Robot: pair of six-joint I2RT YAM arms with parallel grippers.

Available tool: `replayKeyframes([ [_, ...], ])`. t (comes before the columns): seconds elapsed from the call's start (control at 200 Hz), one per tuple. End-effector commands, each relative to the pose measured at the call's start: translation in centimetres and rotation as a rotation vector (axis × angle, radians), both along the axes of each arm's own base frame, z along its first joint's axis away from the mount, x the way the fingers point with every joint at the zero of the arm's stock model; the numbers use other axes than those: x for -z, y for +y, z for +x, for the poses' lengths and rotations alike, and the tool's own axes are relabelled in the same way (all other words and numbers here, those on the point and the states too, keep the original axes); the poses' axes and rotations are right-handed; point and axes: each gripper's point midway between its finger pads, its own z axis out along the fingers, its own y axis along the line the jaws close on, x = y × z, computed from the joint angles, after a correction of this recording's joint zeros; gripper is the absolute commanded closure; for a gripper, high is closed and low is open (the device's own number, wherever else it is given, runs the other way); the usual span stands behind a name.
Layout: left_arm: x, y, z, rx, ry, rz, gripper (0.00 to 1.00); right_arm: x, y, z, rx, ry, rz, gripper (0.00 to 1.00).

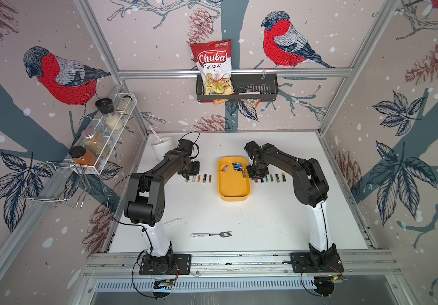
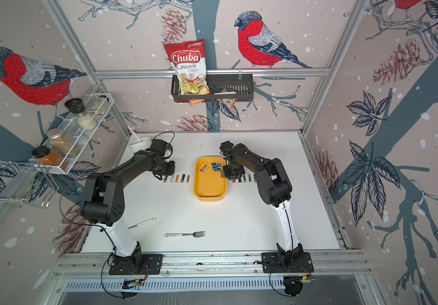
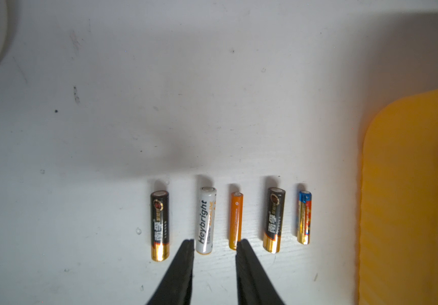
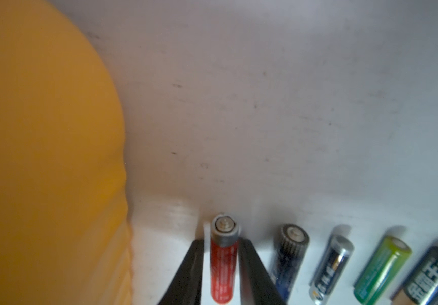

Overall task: Take the batteries out of the storage box
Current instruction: Place the battery at the center of the board, then pick up the battery from the storage box.

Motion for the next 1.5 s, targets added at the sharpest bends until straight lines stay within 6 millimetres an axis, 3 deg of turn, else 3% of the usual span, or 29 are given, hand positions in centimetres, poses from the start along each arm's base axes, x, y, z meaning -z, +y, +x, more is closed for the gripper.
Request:
replayKeyframes([
  [0.0, -0.3, -0.1, 0.0, 0.005, -0.002, -0.002, 0.68, -0.2, -0.2, -0.1, 0.004, 0.002, -0.016, 0.70],
  [0.435, -1.2, -0.1, 0.1, 0.004, -0.017, -0.002, 0.68, -1.5, 0.0, 0.6, 0.004, -0.025, -0.015, 0.68],
  [0.936, -5.4, -3.2, 1.6, 0.066, -0.085, 0.039, 0.68, -4.5, -0.5, 2.4, 0.024, -0.095, 0.016, 0.68],
  [1.081, -6.9, -5.9, 2.0, 0.116, -0.103, 0.021, 0.67, -5.0, -1.1, 3.2, 0.042, -0.109, 0.029, 0.68],
  [1.241, -6.9, -10.4, 2.2, 0.175, -0.094, -0.023, 0.67, -6.3, -1.8, 4.0, 0.059, -0.121, 0.050, 0.67],
  [1.386, -6.7, -16.4, 1.9, 0.244, -0.091, -0.100, 0.67, -7.8, -2.7, 5.5, 0.073, -0.136, 0.064, 0.67],
  [1.491, -5.4, -20.3, 1.1, 0.295, -0.059, -0.107, 0.67, -8.7, -3.6, 6.5, 0.082, -0.146, 0.063, 0.67],
])
